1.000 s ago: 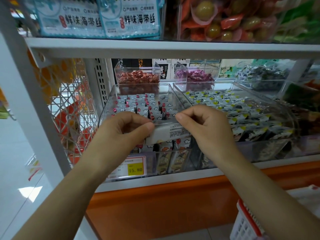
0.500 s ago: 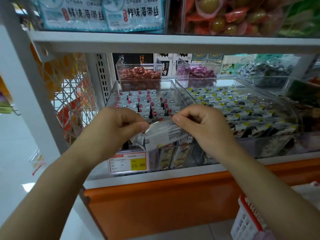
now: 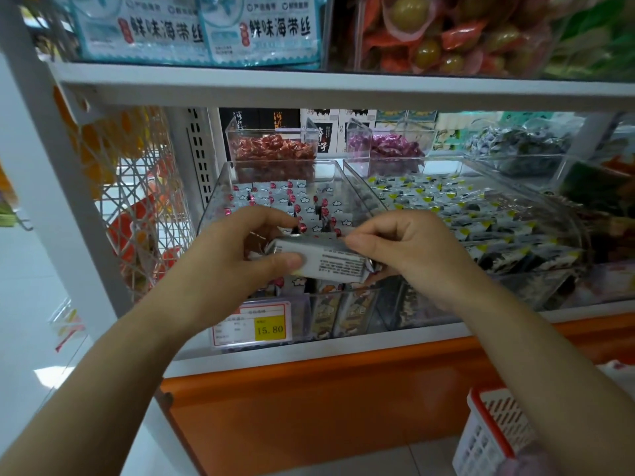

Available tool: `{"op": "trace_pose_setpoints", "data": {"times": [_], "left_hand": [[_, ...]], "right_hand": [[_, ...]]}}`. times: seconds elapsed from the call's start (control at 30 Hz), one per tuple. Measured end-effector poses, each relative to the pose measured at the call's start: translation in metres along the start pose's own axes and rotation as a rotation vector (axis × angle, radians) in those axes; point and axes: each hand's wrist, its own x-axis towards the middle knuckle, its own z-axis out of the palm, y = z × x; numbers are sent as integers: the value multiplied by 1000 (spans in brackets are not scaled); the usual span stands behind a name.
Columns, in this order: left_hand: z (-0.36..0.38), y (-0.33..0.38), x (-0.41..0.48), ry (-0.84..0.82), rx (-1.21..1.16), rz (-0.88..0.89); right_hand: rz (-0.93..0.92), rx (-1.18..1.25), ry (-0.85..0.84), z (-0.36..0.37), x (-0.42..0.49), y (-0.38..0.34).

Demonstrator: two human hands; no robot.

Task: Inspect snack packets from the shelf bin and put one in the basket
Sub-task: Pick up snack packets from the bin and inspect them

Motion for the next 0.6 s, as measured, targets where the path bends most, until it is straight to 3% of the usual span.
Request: {"op": "trace_pose_setpoints", "data": {"times": [0.2,0.6], "left_hand": [[0,3,1,21,-74,-9],[0,4,2,43,-80,-19]], "right_hand": [[-2,58,-95,-7,3,-1],[-24,-65,-151,-12,5,6]]}}
